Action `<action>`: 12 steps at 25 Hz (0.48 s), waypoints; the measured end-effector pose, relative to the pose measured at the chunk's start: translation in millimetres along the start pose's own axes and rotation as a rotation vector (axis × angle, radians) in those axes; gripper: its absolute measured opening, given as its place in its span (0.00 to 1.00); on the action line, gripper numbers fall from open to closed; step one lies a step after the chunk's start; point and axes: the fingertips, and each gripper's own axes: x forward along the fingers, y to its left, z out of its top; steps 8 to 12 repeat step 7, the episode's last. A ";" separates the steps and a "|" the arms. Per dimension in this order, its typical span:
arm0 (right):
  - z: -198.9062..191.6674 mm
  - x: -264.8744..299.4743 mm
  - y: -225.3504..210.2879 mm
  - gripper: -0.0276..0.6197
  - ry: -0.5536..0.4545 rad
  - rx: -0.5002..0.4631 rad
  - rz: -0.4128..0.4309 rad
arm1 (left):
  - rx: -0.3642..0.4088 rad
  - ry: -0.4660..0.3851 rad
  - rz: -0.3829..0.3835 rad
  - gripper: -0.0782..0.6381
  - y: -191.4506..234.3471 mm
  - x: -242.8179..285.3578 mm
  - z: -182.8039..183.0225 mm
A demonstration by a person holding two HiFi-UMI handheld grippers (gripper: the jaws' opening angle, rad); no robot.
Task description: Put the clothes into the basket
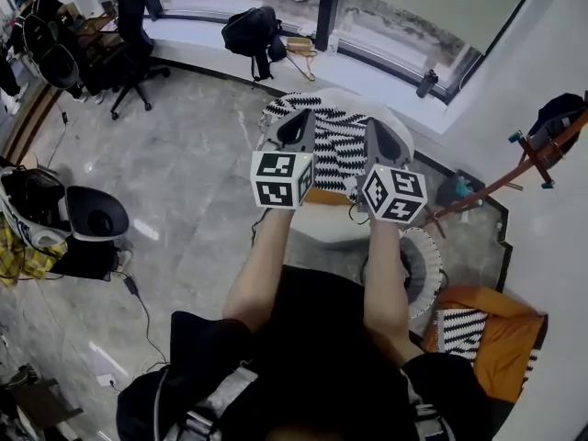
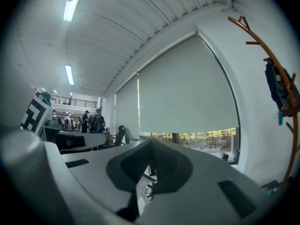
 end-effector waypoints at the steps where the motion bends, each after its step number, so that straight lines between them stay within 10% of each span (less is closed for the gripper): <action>1: 0.0 0.8 -3.4 0.06 0.002 -0.002 -0.005 | -0.002 0.001 -0.005 0.12 -1.5 3.4 -0.6; 12: 2.7 10.5 -16.7 0.06 0.002 -0.017 -0.017 | -0.020 -0.002 -0.014 0.12 -0.5 21.0 -1.8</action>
